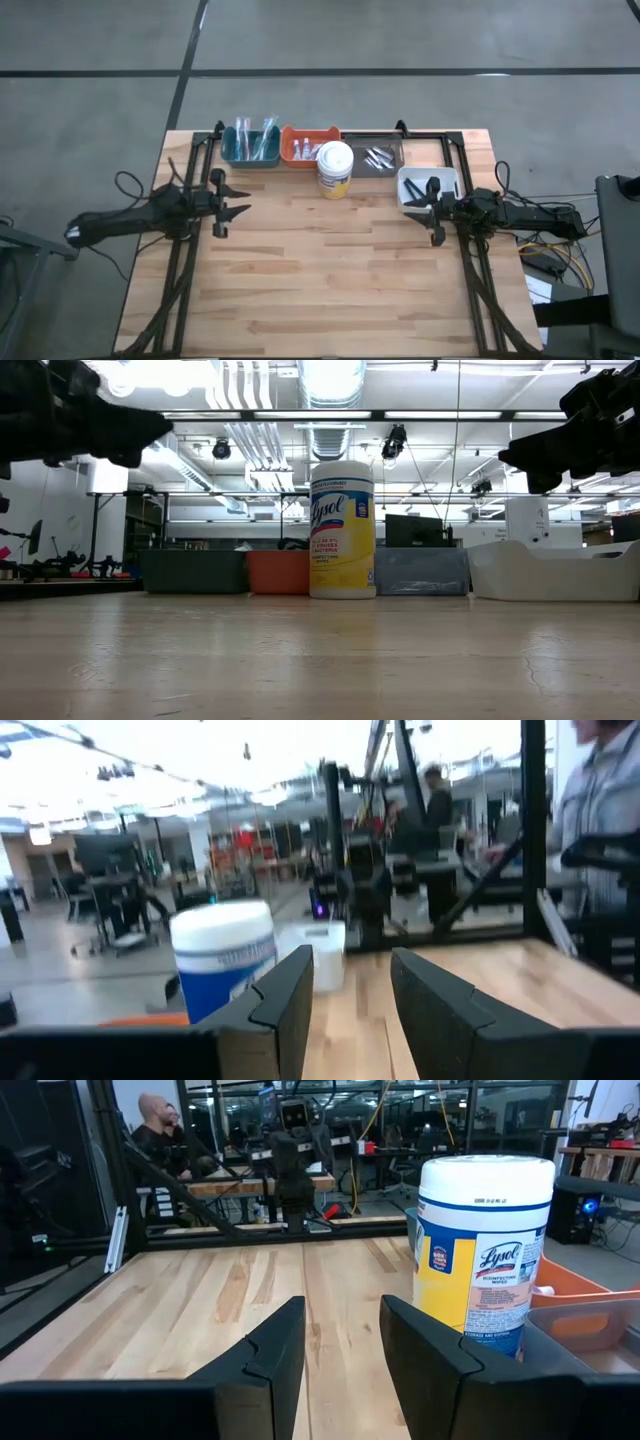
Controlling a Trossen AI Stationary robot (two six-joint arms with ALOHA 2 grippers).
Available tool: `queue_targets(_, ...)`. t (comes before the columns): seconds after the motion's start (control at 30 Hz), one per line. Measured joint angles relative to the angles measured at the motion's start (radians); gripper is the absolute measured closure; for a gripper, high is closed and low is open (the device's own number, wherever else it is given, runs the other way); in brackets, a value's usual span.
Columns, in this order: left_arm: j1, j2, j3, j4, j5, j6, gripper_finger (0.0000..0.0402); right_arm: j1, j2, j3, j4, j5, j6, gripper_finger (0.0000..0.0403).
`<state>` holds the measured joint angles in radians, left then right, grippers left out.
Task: Pick & Place Travel size toiletries
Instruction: Return to Home Position
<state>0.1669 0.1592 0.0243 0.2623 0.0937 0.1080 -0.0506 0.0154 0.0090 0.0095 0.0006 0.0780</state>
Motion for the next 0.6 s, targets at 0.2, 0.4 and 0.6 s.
queue_targets(0.2,0.0,-0.136,0.002,-0.129,0.003,-0.003,0.0259,0.0,0.0,0.0,0.0,0.0,-0.001,0.0273)
queue_targets(0.4,0.001,-0.159,0.001,-0.156,0.003,0.034,0.0259,0.0,0.0,0.0,0.0,0.0,-0.002,0.0273)
queue_targets(0.6,0.001,-0.159,-0.015,-0.115,0.011,0.084,0.0259,0.0,0.001,0.0,0.0,0.0,-0.002,0.0273)
